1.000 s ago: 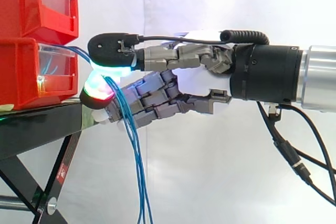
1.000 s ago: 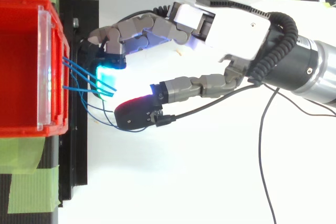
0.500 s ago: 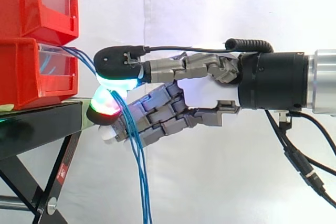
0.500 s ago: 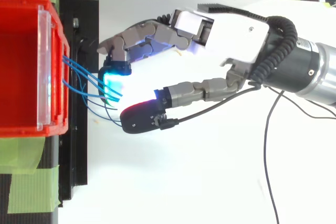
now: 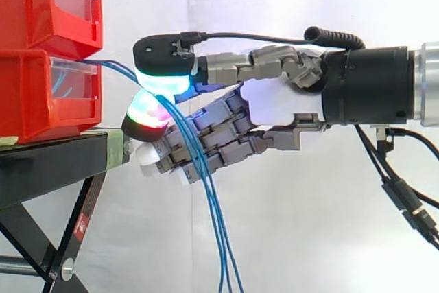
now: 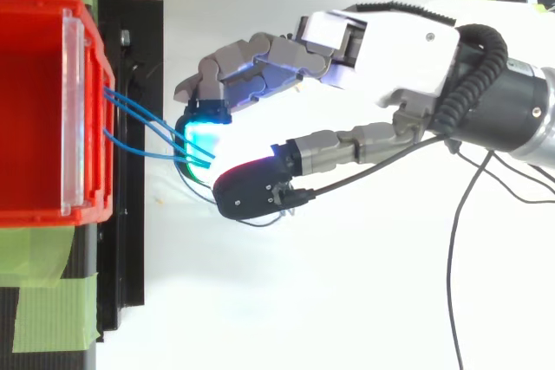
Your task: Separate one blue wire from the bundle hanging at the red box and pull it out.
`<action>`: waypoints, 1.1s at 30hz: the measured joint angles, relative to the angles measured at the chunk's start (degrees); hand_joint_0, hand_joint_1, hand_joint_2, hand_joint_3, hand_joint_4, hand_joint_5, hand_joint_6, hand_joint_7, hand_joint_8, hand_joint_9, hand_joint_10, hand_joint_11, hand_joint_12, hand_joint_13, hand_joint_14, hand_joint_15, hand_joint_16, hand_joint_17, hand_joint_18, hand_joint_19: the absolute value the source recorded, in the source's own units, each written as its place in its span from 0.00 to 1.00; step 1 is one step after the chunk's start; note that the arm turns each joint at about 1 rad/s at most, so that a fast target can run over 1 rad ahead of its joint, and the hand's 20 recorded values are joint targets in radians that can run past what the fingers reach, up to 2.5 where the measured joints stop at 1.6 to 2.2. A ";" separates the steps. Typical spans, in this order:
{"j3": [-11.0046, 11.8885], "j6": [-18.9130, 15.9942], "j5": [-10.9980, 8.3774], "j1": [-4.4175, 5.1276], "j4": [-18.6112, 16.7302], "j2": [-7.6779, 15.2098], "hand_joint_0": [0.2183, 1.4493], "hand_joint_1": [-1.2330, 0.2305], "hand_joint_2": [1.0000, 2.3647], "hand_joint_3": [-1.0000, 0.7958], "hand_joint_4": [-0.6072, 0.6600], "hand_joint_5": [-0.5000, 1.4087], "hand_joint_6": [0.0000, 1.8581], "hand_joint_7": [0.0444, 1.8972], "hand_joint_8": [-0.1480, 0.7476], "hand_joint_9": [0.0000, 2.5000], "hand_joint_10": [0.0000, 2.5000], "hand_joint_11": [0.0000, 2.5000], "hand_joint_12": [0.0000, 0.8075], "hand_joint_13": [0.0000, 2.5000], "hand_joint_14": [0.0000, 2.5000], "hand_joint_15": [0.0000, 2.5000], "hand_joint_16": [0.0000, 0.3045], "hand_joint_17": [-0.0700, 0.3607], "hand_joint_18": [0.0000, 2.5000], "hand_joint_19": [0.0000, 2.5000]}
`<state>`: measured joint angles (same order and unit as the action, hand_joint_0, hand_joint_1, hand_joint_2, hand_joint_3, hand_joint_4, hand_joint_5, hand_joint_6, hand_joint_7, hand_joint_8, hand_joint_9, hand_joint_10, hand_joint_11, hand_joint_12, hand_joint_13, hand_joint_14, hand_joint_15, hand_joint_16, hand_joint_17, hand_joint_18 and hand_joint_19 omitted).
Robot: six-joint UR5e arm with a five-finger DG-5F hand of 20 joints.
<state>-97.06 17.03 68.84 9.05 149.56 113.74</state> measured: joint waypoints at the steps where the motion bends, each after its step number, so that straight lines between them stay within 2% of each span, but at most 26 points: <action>1: 0.01 -0.02 -0.03 0.01 0.40 -0.19 0.33 0.36 0.02 0.52 0.68 0.18 0.40 0.58 0.60 0.33 0.01 0.26 0.41 0.22 0.00 0.11 0.16 0.42 0.17 0.18; 6: 0.18 -0.19 -0.70 0.17 3.50 -2.23 0.33 0.36 0.02 0.52 0.68 0.18 0.40 0.59 0.61 0.33 0.01 0.23 0.39 0.22 0.00 0.10 0.16 0.41 0.17 0.18; 11: 0.45 -1.75 -3.49 0.54 6.39 -4.22 0.33 0.36 0.02 0.52 0.68 0.18 0.40 0.59 0.61 0.33 0.01 0.24 0.40 0.22 0.00 0.11 0.16 0.41 0.18 0.18; 14: 0.71 -5.06 -6.05 0.98 7.83 -4.61 0.33 0.36 0.02 0.52 0.68 0.18 0.40 0.59 0.61 0.33 0.01 0.24 0.40 0.24 0.00 0.12 0.16 0.41 0.18 0.18; 18: 0.79 -10.08 -7.79 1.44 8.71 -4.69 0.33 0.36 0.02 0.52 0.68 0.18 0.40 0.59 0.61 0.33 0.01 0.24 0.39 0.27 0.00 0.12 0.16 0.41 0.18 0.18; 24: 0.81 -16.28 -8.82 1.86 9.42 -4.73 0.34 0.37 0.02 0.51 0.68 0.18 0.40 0.59 0.61 0.32 0.01 0.24 0.42 0.37 0.01 0.18 0.16 0.41 0.18 0.17; 30: 0.82 -17.86 -8.71 2.55 9.54 -4.74 0.34 0.37 0.02 0.51 0.67 0.17 0.40 0.59 0.60 0.32 0.01 0.24 0.44 0.45 0.01 0.26 0.16 0.41 0.18 0.18; 33: 0.82 -17.96 -8.46 2.98 9.50 -4.74 0.34 0.37 0.02 0.51 0.67 0.17 0.40 0.59 0.60 0.32 0.01 0.25 0.45 0.51 0.01 0.34 0.16 0.41 0.18 0.17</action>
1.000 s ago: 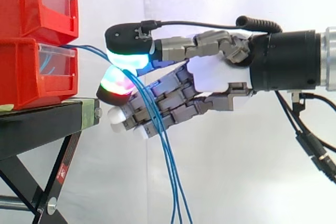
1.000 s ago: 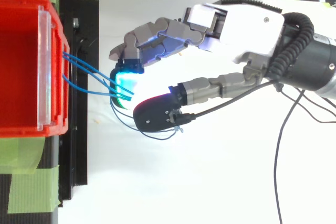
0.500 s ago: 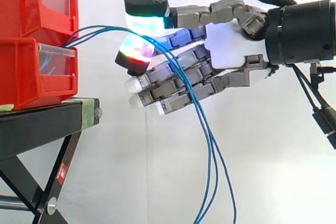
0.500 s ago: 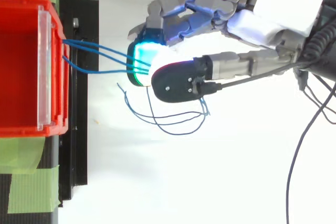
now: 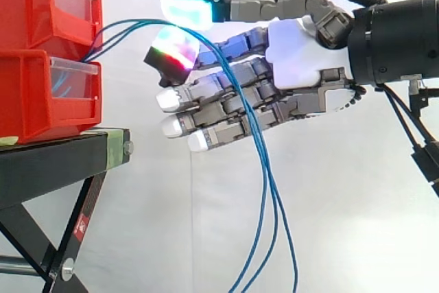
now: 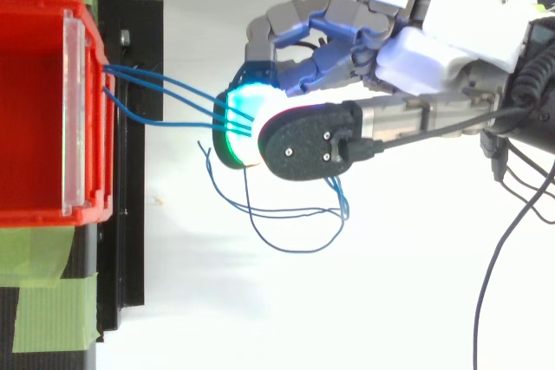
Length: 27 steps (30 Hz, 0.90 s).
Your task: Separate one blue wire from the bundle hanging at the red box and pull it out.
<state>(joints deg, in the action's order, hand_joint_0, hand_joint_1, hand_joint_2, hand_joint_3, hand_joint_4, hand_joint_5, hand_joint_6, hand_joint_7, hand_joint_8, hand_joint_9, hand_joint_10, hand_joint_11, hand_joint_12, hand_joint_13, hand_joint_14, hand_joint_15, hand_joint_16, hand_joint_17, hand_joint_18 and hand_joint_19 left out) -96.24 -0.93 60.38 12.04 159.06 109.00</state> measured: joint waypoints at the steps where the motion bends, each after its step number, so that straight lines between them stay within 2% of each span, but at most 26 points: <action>1: 0.00 -0.03 0.07 0.19 0.02 0.02 0.34 0.38 0.02 0.51 0.67 0.17 0.40 0.59 0.60 0.31 0.01 0.25 0.45 0.53 0.01 0.36 0.16 0.41 0.19 0.18; 4: 0.00 -0.14 0.15 0.63 0.08 0.00 0.34 0.38 0.02 0.51 0.67 0.17 0.40 0.59 0.59 0.31 0.01 0.25 0.45 0.55 0.01 0.41 0.16 0.41 0.19 0.18; 10: 0.00 -1.03 0.20 1.11 0.81 0.00 0.34 0.38 0.02 0.50 0.67 0.17 0.40 0.58 0.59 0.32 0.01 0.26 0.36 0.61 0.00 0.60 0.16 0.42 0.21 0.21; 11: 0.00 -1.20 0.22 1.16 0.99 0.00 0.34 0.38 0.02 0.50 0.67 0.17 0.40 0.58 0.59 0.32 0.01 0.27 0.35 0.61 0.06 0.59 0.17 0.43 0.22 0.22; 12: -0.01 -1.27 0.23 1.19 1.10 0.00 0.34 0.38 0.02 0.50 0.67 0.17 0.40 0.58 0.59 0.32 0.01 0.27 0.34 0.59 0.18 0.54 0.17 0.43 0.22 0.23; 13: -0.01 -1.31 0.25 1.22 1.20 0.01 0.34 0.38 0.02 0.50 0.67 0.17 0.40 0.57 0.59 0.32 0.01 0.27 0.34 0.58 0.26 0.51 0.17 0.43 0.22 0.23; 15: -0.02 -1.34 0.36 1.27 1.46 0.02 0.34 0.38 0.02 0.50 0.67 0.17 0.40 0.58 0.59 0.32 0.01 0.27 0.34 0.57 0.30 0.49 0.17 0.43 0.23 0.23; 21: -0.03 -1.35 0.59 1.31 1.91 0.05 0.34 0.38 0.02 0.50 0.68 0.17 0.40 0.58 0.59 0.32 0.01 0.27 0.35 0.57 0.31 0.49 0.17 0.44 0.23 0.23; 23: -0.03 -1.35 0.60 1.32 1.93 0.05 0.34 0.38 0.02 0.50 0.67 0.17 0.40 0.57 0.58 0.32 0.01 0.27 0.35 0.56 0.29 0.50 0.17 0.44 0.23 0.23; 24: -0.03 -1.35 0.61 1.32 1.94 0.05 0.34 0.38 0.02 0.50 0.67 0.17 0.40 0.58 0.58 0.32 0.01 0.27 0.36 0.56 0.23 0.52 0.17 0.44 0.23 0.23; 25: -0.02 -1.35 0.61 1.32 1.95 0.04 0.34 0.38 0.02 0.50 0.67 0.17 0.40 0.58 0.59 0.32 0.01 0.27 0.40 0.59 0.02 0.60 0.17 0.44 0.23 0.23; 27: -0.03 -1.35 0.62 1.32 1.95 0.05 0.34 0.38 0.02 0.50 0.67 0.17 0.40 0.58 0.58 0.32 0.01 0.27 0.46 0.53 0.01 0.53 0.17 0.44 0.22 0.23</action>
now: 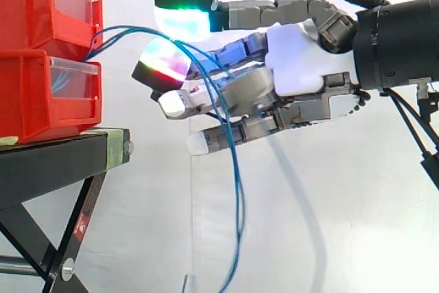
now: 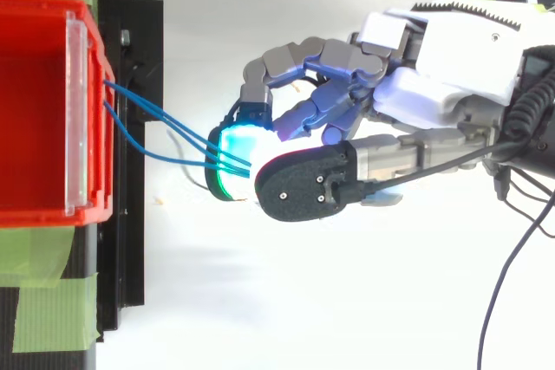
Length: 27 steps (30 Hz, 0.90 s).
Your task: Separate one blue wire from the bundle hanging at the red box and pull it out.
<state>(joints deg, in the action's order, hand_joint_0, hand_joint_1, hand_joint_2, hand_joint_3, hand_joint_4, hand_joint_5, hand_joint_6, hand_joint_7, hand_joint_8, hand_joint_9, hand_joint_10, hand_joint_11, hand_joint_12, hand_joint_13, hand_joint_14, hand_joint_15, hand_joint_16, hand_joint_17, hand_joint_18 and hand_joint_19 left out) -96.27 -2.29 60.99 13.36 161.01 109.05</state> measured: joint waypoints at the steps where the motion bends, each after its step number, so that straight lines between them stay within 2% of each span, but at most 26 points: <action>1: 0.01 0.00 0.00 0.00 0.00 0.00 0.34 0.38 0.02 0.50 0.67 0.17 0.40 0.57 0.58 0.32 0.01 0.27 0.49 0.49 0.01 0.47 0.17 0.44 0.22 0.23; 5: 0.02 0.05 0.00 0.00 0.00 0.01 0.34 0.39 0.02 0.50 0.67 0.17 0.40 0.57 0.58 0.32 0.01 0.27 0.56 0.37 0.01 0.30 0.17 0.44 0.21 0.22; 8: 0.02 0.17 0.03 0.00 -0.10 0.01 0.34 0.39 0.02 0.50 0.67 0.17 0.40 0.58 0.58 0.31 0.01 0.27 0.55 0.31 0.01 0.22 0.17 0.43 0.21 0.20; 18: 0.01 0.77 0.08 0.00 -0.14 0.02 0.34 0.40 0.02 0.50 0.68 0.17 0.41 0.57 0.59 0.31 0.01 0.25 0.51 0.25 0.00 0.08 0.16 0.42 0.19 0.17; 21: 0.02 0.94 0.12 0.00 -0.16 0.02 0.34 0.40 0.02 0.50 0.68 0.17 0.41 0.57 0.59 0.31 0.01 0.26 0.50 0.36 0.01 0.14 0.16 0.41 0.18 0.17; 24: 0.02 1.08 0.15 0.00 -0.17 0.02 0.34 0.40 0.02 0.50 0.68 0.17 0.41 0.57 0.58 0.30 0.01 0.26 0.51 0.45 0.01 0.27 0.16 0.42 0.18 0.18; 27: 0.02 1.12 0.17 0.00 -0.17 0.02 0.34 0.41 0.02 0.50 0.68 0.17 0.41 0.57 0.58 0.30 0.01 0.26 0.50 0.50 0.01 0.36 0.16 0.42 0.18 0.19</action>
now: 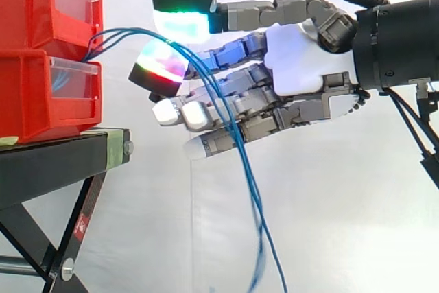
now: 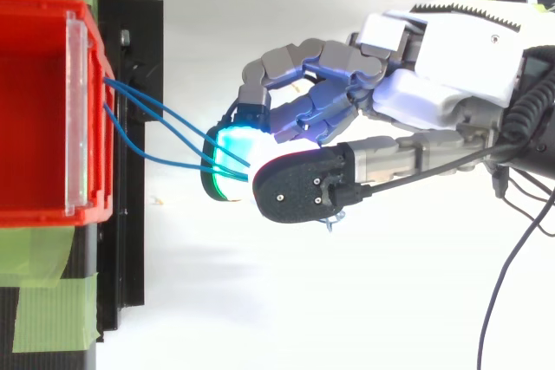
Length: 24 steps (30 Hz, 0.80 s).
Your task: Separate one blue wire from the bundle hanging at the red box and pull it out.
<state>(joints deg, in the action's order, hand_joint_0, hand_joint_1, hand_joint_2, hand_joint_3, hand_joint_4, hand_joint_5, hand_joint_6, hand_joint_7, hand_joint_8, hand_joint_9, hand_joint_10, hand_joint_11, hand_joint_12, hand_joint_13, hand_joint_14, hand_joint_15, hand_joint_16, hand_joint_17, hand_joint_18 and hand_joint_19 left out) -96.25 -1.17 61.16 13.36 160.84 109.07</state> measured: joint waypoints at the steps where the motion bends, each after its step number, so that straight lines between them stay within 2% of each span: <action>1: 0.00 0.01 0.00 0.00 0.00 0.00 0.34 0.41 0.02 0.50 0.67 0.17 0.41 0.57 0.58 0.30 0.01 0.26 0.49 0.50 0.01 0.38 0.17 0.43 0.18 0.20; 10: 0.00 0.02 -0.08 0.00 0.13 -0.02 0.34 0.41 0.02 0.50 0.67 0.17 0.41 0.57 0.58 0.30 0.01 0.27 0.41 0.54 0.01 0.51 0.17 0.44 0.19 0.22; 15: -0.01 0.02 -0.10 0.00 0.17 0.00 0.34 0.41 0.02 0.50 0.68 0.17 0.41 0.56 0.58 0.31 0.01 0.28 0.37 0.58 0.00 0.62 0.18 0.44 0.22 0.25; 19: 0.00 0.01 -0.15 0.00 0.17 0.00 0.34 0.41 0.02 0.50 0.68 0.17 0.41 0.57 0.59 0.32 0.01 0.31 0.38 0.55 0.18 0.61 0.17 0.44 0.28 0.33; 23: 0.00 -0.03 -0.16 0.00 0.17 0.00 0.34 0.41 0.02 0.50 0.68 0.17 0.41 0.56 0.59 0.34 0.01 0.35 0.38 0.50 0.48 0.54 0.16 0.42 0.36 0.49; 24: -0.01 -0.04 -0.16 0.00 0.18 0.00 0.34 0.41 0.02 0.50 0.68 0.17 0.41 0.56 0.60 0.35 0.01 0.35 0.39 0.49 0.50 0.54 0.16 0.41 0.37 0.50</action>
<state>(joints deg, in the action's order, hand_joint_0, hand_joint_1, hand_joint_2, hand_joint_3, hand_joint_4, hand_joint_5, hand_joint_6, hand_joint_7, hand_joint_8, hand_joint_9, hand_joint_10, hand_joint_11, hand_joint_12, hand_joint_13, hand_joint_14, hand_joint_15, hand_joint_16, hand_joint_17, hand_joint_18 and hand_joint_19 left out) -96.25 -1.21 61.00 13.36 161.02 109.07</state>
